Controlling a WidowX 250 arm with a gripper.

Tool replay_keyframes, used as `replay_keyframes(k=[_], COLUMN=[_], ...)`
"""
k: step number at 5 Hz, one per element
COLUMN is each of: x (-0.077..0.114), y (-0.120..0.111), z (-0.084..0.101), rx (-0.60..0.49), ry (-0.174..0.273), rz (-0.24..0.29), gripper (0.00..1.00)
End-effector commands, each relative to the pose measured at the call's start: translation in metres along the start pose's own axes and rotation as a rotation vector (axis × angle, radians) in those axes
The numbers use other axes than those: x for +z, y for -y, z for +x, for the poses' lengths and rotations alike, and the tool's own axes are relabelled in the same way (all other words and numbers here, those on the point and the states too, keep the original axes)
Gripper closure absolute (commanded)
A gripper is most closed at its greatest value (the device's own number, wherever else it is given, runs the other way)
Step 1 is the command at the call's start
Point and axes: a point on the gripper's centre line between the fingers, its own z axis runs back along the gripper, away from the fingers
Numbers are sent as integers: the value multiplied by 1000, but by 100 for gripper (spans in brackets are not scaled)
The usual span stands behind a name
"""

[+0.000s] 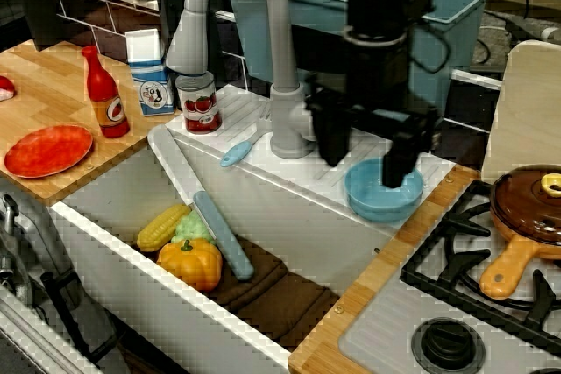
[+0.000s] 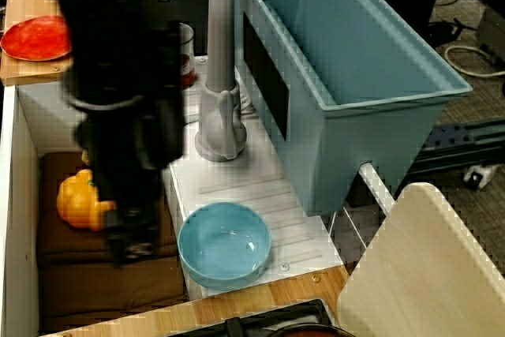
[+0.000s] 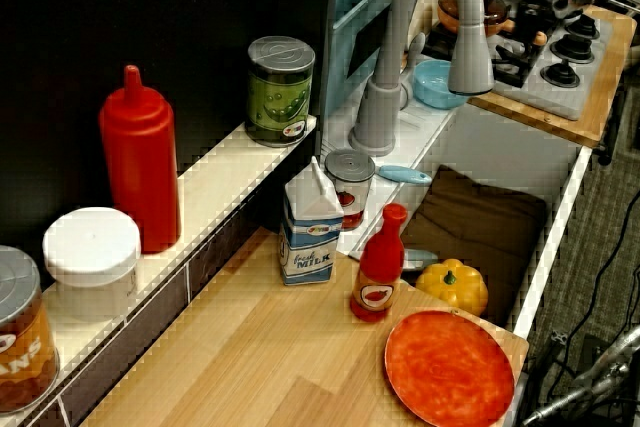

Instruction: Lift bowl

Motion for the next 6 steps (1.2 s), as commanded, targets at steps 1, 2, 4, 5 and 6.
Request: replay_keyframes(k=[1,2,4,5,6], x=[8,-2,-25,-36,-44], y=[5,7,5,3,2], z=[30,40,55,58,60], rx=[12,23,51,58,66], ry=[82,74,75,68,62], rz=[-15,-9,16,32,38], gripper=[0,0,0,0,0])
